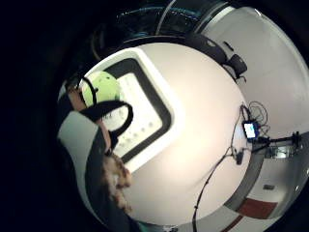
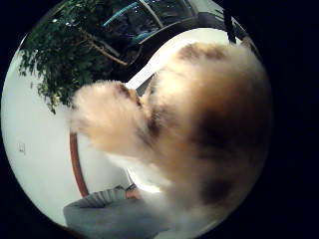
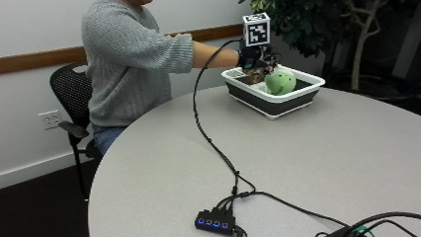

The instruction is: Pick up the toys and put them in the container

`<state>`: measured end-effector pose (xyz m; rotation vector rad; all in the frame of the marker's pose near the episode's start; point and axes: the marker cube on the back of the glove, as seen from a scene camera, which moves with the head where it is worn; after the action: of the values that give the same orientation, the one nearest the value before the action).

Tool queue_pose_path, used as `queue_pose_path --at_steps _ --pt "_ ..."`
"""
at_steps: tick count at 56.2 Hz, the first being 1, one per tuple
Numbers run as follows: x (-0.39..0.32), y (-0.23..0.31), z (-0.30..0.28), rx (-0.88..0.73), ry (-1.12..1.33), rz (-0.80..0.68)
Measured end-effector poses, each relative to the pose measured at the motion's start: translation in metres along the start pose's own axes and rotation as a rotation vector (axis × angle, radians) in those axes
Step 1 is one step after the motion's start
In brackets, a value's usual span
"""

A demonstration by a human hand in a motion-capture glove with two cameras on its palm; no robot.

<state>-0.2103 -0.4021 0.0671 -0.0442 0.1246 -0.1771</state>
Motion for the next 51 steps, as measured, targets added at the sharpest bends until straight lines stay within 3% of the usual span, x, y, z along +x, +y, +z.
queue_pose_path --at_steps 7,10,16,37,51 --pt "0.016 0.009 0.021 -0.293 0.104 0.132" --pt "0.021 0.014 0.022 -0.339 0.096 0.134" --pt "0.016 0.023 0.017 -0.328 -0.084 0.012" --pt "0.03 0.048 -0.006 -0.214 -0.163 0.012" --pt "0.15 0.166 -0.048 -0.11 -0.173 0.093"
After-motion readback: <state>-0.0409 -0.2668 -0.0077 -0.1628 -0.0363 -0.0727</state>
